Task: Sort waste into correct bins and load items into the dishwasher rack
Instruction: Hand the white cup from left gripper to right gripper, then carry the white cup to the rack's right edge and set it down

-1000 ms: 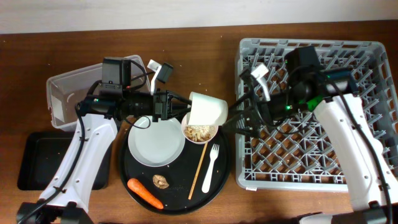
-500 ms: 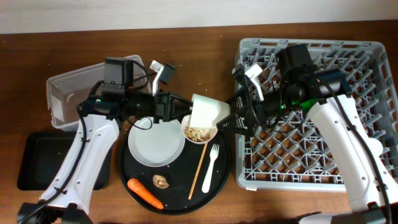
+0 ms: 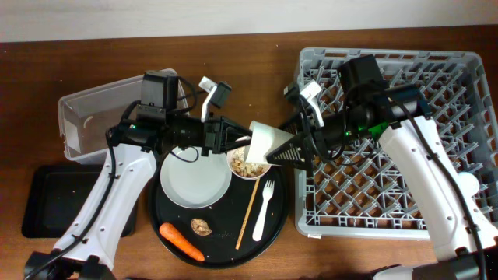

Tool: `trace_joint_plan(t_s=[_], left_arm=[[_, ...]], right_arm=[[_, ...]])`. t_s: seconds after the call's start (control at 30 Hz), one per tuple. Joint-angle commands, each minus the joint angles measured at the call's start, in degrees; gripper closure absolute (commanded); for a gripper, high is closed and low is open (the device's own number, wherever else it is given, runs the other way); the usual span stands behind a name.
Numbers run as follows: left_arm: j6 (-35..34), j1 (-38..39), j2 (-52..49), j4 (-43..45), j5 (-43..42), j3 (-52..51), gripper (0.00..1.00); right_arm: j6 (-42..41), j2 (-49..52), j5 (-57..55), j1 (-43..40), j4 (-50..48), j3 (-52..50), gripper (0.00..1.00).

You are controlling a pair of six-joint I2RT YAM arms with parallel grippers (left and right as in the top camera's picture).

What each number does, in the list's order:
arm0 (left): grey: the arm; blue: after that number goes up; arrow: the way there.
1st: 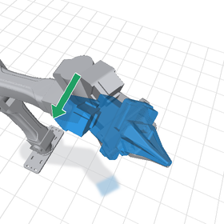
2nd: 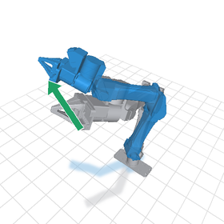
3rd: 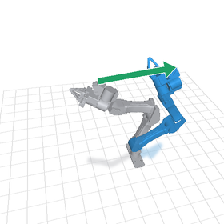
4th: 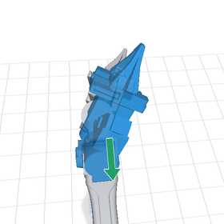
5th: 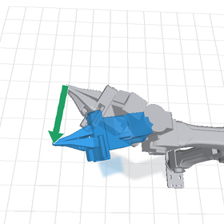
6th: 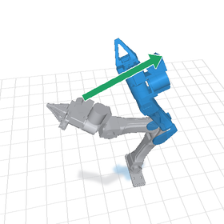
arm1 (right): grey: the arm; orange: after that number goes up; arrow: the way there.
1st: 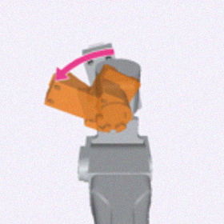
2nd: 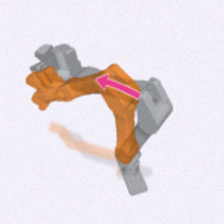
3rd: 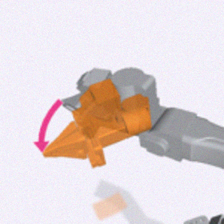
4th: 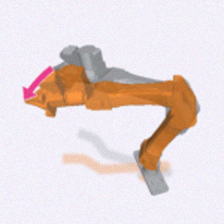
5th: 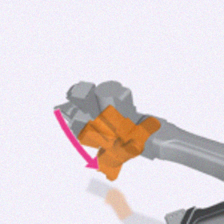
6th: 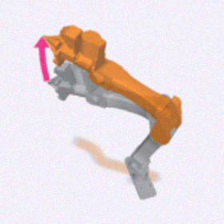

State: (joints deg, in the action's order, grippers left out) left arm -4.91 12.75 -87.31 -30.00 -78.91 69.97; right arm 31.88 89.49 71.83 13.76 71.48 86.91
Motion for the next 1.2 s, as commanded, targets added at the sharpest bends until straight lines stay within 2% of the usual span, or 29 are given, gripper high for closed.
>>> trace_joint_plan(t_s=[0.0,0.13,0.33,0.53,0.7,0.9,1.0,1.07,1.13,1.17], left_arm=[[-5.38,-0.07,1.14,4.81,0.7,0.68,1.0],[-6.64,-0.07,1.14,6.86,0.87,0.68,1.0],[-6.6,-0.15,1.14,5.49,2.01,0.68,1.0],[-6.58,-0.15,1.14,4.85,2.89,0.66,0.99],[-6.58,-0.15,1.14,4.68,3.32,0.61,1.0],[-6.6,-0.15,1.14,4.66,5.01,0.61,0.99],[-6.6,-0.15,1.14,4.68,5.73,0.61,0.99],[-6.6,-0.15,1.14,4.68,5.88,0.61,0.98],[-6.6,-0.15,1.14,4.68,6.16,0.61,0.88],[-6.6,-0.15,1.14,4.66,6.67,0.61,0.88]], right_arm=[[0.02,0.26,-0.66,1.64,0.31,0.74,0.19],[0.04,0.26,-0.76,1.6,0.28,0.74,0.19],[0.04,0.24,-4.17,0.37,0.22,0.74,0.19],[0.04,0.24,-2.82,-3.74,0.24,0.74,0.19],[0.07,0.24,-2.8,-3.65,0.22,0.74,0.21],[0.09,0.24,-0.46,-3.65,0.26,0.74,0.3],[0.07,0.24,-0.26,-3.65,0.26,0.74,0.46],[0.07,0.24,-0.02,-3.65,0.26,0.74,0.49],[0.07,0.24,-0.02,-3.65,0.26,0.74,0.49],[0.07,0.24,-0.02,-3.65,0.26,0.74,0.49]])
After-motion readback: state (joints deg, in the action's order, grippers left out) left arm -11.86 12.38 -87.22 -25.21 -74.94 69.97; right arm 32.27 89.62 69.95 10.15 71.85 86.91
